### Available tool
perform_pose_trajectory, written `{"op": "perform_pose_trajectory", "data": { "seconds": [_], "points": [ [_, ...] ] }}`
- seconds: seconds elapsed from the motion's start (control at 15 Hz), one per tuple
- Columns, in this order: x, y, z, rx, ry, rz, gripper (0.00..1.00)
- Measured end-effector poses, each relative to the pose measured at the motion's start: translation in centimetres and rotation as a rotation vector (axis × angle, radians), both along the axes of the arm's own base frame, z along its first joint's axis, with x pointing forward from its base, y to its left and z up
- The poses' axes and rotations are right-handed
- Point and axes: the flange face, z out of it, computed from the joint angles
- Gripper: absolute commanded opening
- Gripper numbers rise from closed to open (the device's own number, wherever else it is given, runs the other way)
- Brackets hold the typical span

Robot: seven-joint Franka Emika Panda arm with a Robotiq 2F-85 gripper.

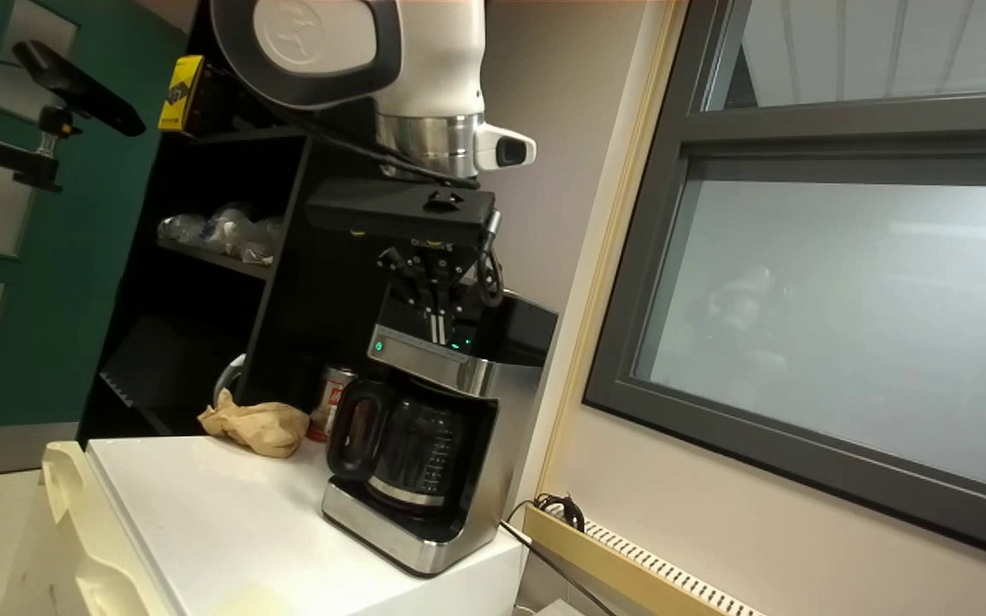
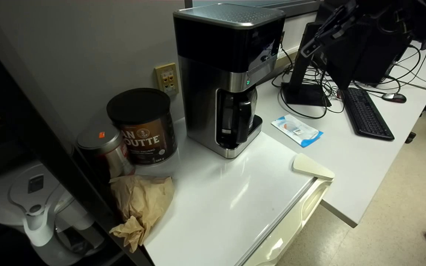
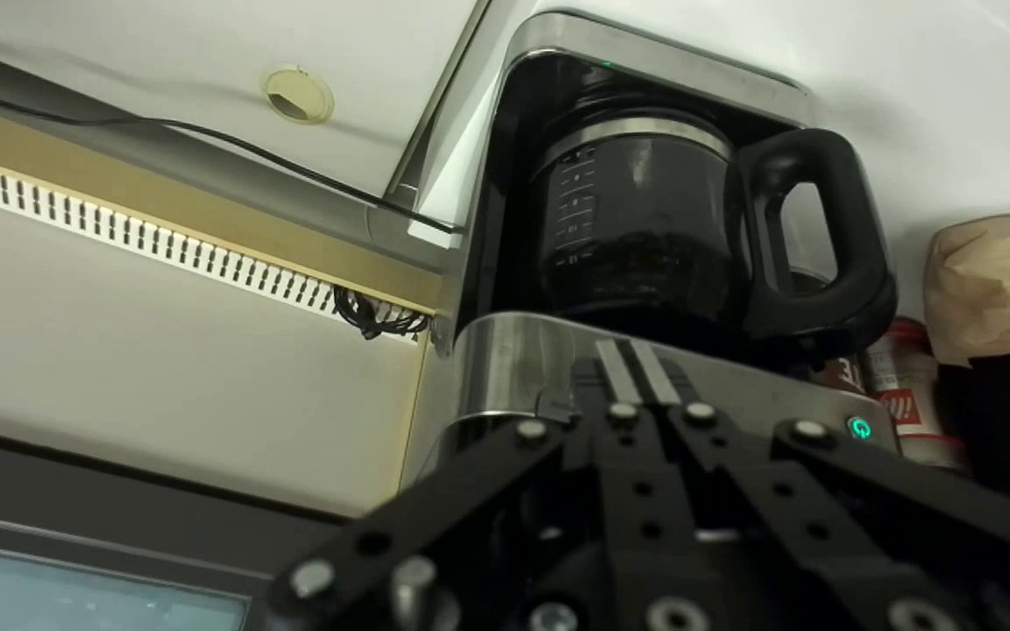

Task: Press the button on the right side of the coffeemaker

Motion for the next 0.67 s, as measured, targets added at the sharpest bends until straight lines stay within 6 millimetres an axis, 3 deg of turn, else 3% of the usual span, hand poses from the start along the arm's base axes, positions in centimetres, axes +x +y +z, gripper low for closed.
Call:
{"op": "perform_pose_trajectory", "data": {
  "seconds": [0.67],
  "points": [
    [3.8, 0.6, -2.2, 0.002, -0.041, -0.004, 0.00]
  ]
}}
